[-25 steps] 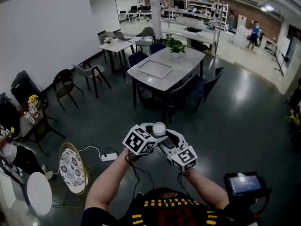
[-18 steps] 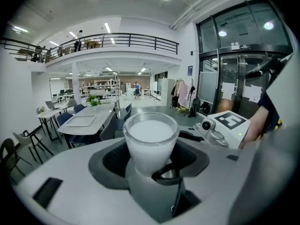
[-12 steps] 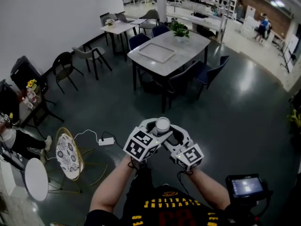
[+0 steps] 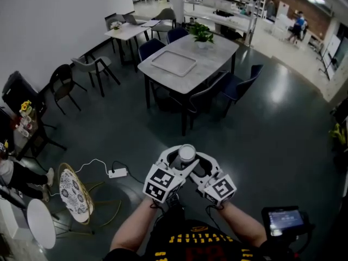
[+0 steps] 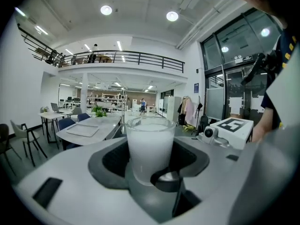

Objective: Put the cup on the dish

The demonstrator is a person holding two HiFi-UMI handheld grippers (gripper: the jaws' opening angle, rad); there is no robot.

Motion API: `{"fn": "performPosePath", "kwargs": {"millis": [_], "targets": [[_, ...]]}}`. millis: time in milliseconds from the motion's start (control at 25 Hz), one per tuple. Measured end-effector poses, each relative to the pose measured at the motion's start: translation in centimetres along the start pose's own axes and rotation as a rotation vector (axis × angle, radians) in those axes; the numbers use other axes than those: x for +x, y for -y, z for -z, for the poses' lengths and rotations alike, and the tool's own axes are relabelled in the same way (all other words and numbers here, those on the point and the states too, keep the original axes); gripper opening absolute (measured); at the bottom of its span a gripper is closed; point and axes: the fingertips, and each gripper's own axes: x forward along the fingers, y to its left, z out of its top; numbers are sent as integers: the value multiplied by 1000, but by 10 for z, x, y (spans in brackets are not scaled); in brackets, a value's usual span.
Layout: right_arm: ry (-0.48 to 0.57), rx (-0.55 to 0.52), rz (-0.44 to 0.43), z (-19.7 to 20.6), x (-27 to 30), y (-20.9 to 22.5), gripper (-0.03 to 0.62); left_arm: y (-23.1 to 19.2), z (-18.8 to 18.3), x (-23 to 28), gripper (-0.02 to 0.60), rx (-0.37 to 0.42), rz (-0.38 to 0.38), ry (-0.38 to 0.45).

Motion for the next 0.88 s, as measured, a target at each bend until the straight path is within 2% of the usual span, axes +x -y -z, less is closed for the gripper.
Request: {"fn": "performPosePath", "kwargs": {"millis": [320, 560, 880], "targets": [[-19, -42, 52, -4, 75, 47, 225, -80, -20, 28, 258, 19, 36, 9], [-26, -80, 57, -7, 139, 74, 225, -146, -32, 39, 258, 28, 45, 27], [-15, -76, 46, -9, 186, 97, 225, -196, -42, 51, 258, 26, 36, 22]]}}
